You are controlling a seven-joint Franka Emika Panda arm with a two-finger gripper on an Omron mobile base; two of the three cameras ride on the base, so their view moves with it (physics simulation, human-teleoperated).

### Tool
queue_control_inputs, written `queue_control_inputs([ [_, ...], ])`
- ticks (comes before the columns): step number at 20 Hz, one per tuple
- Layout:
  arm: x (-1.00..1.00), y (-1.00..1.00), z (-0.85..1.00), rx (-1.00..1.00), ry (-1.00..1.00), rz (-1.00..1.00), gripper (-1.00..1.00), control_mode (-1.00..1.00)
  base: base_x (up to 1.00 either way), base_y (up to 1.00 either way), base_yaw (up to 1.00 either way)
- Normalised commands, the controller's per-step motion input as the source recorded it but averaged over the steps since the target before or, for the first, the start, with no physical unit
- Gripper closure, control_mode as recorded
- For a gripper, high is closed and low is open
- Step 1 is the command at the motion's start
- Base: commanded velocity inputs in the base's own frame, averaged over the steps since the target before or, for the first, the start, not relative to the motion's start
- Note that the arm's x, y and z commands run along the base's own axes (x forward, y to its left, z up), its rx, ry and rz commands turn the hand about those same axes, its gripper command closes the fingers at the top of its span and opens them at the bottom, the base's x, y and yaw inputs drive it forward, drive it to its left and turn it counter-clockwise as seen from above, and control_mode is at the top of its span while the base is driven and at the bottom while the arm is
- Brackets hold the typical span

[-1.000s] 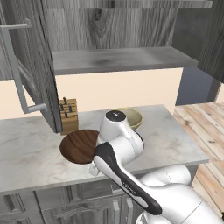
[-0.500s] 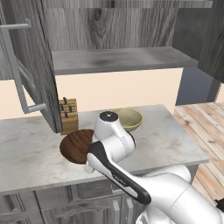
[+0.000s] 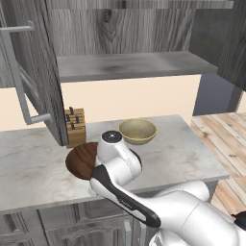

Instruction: Open the cabinet. Pick the bowls from the counter and place them in the cabinet. Then close the cabinet.

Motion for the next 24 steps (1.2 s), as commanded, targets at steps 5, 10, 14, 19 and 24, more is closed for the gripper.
queue_control_inputs([
  [5,0.01,0.0,0.0,-0.01,-0.05,0.02,-1.0,-1.0,0.0,0.0,0.0],
  [10,0.0,0.0,0.0,-0.03,-0.07,0.04,-1.0,-1.0,0.0,0.0,0.0],
  [14,0.0,0.0,0.0,-0.05,-0.02,0.04,-1.0,-1.0,0.0,0.0,0.0],
  [19,0.0,0.0,0.0,-0.04,0.0,0.03,-1.0,-1.0,0.0,0.0,0.0],
  [24,0.0,0.0,0.0,-0.04,0.0,0.04,-1.0,-1.0,0.0,0.0,0.0],
])
